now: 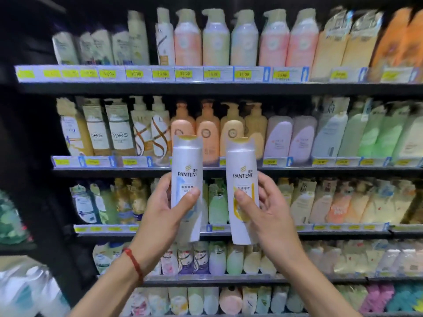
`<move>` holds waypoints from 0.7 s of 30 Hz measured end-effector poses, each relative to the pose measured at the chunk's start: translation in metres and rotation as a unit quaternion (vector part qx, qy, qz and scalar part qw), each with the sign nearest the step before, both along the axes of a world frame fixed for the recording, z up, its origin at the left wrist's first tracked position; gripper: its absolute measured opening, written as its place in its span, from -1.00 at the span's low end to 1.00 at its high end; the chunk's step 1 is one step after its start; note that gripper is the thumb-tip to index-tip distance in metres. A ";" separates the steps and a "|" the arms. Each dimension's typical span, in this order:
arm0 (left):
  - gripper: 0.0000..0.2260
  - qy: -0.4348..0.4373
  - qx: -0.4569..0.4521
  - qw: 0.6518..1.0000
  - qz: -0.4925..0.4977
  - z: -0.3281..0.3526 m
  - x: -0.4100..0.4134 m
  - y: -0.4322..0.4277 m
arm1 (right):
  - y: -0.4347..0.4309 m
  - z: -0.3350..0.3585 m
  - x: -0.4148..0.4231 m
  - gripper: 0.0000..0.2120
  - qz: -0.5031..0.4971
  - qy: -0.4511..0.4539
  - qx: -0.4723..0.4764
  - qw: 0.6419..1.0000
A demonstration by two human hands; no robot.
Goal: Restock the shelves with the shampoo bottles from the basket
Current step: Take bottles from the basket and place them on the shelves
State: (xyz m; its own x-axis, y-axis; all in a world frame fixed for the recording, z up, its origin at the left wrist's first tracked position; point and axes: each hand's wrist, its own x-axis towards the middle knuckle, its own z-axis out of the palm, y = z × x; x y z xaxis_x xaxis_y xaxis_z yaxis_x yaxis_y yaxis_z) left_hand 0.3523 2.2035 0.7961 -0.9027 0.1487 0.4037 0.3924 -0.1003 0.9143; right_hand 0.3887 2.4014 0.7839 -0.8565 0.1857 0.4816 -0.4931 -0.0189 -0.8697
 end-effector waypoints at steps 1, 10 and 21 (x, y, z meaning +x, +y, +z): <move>-0.61 0.011 -0.004 1.000 -0.003 0.007 -0.008 -0.002 | -0.002 0.009 -0.010 -0.55 0.005 0.010 0.004 1.000; -0.64 0.097 0.006 0.995 0.035 0.082 -0.082 -0.015 | -0.009 0.081 -0.099 -0.60 0.049 0.102 0.013 0.994; -0.69 0.136 0.026 0.989 0.057 0.140 -0.160 -0.081 | -0.074 0.138 -0.187 -0.65 0.030 0.169 0.042 0.984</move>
State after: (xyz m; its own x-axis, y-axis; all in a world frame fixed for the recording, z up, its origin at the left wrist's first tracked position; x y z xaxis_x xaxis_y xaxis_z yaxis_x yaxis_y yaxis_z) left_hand 0.1919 2.1222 0.9359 -0.7700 0.0245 0.6375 0.6338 -0.0844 0.7688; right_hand 0.2015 2.3271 0.9223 -0.6528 0.0865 0.7526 -0.7549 0.0086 -0.6558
